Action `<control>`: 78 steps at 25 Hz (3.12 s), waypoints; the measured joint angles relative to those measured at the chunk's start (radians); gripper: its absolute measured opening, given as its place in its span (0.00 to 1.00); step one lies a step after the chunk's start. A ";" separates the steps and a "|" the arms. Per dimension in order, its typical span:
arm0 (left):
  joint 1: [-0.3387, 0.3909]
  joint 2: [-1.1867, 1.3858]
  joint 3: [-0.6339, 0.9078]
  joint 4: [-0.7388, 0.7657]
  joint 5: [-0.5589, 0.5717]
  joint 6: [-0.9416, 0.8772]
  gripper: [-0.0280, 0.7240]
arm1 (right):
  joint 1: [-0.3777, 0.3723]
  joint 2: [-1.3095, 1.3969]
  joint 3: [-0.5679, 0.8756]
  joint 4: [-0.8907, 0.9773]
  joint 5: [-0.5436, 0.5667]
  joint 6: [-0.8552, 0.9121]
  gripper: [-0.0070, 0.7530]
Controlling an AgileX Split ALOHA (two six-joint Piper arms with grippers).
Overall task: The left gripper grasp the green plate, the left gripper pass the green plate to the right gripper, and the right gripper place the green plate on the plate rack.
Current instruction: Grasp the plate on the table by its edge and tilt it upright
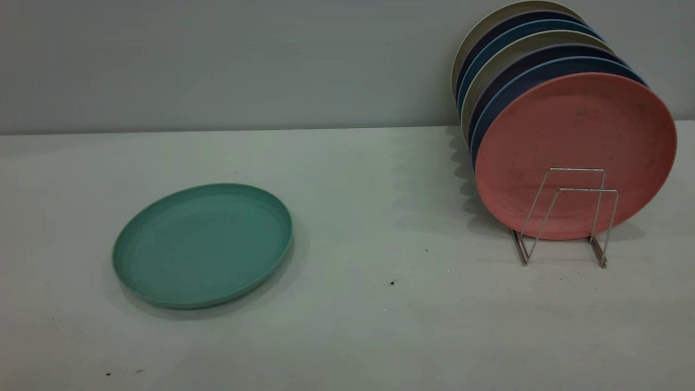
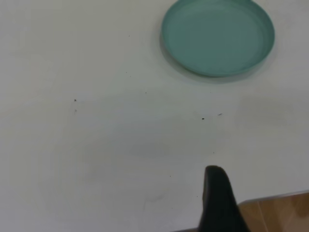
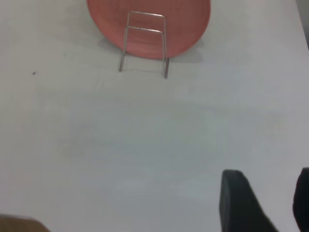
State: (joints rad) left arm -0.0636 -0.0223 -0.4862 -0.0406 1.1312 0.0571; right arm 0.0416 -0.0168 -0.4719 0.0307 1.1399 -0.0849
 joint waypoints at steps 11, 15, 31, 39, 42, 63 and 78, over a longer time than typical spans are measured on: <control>0.000 0.000 0.000 -0.005 0.000 0.004 0.68 | 0.000 0.000 0.000 -0.004 -0.001 0.000 0.40; 0.000 0.000 -0.009 -0.019 -0.028 0.012 0.68 | 0.000 0.003 -0.017 -0.004 -0.044 -0.027 0.40; 0.000 0.698 -0.019 -0.210 -0.507 -0.057 0.68 | 0.000 0.531 -0.082 0.185 -0.371 -0.233 0.51; 0.000 1.174 -0.019 -0.649 -0.813 0.282 0.73 | 0.000 0.656 -0.083 0.222 -0.420 -0.282 0.51; 0.000 1.320 -0.019 -0.880 -0.903 0.468 0.77 | 0.000 0.659 -0.083 0.223 -0.428 -0.282 0.51; 0.128 2.007 -0.200 -1.719 -0.871 1.160 0.79 | 0.000 0.662 -0.083 0.263 -0.438 -0.285 0.51; 0.153 2.173 -0.280 -1.726 -0.812 1.202 0.78 | 0.000 0.663 -0.083 0.267 -0.442 -0.285 0.51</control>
State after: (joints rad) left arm 0.0890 2.1507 -0.7658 -1.7666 0.3196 1.2587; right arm 0.0416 0.6462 -0.5553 0.2978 0.6984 -0.3696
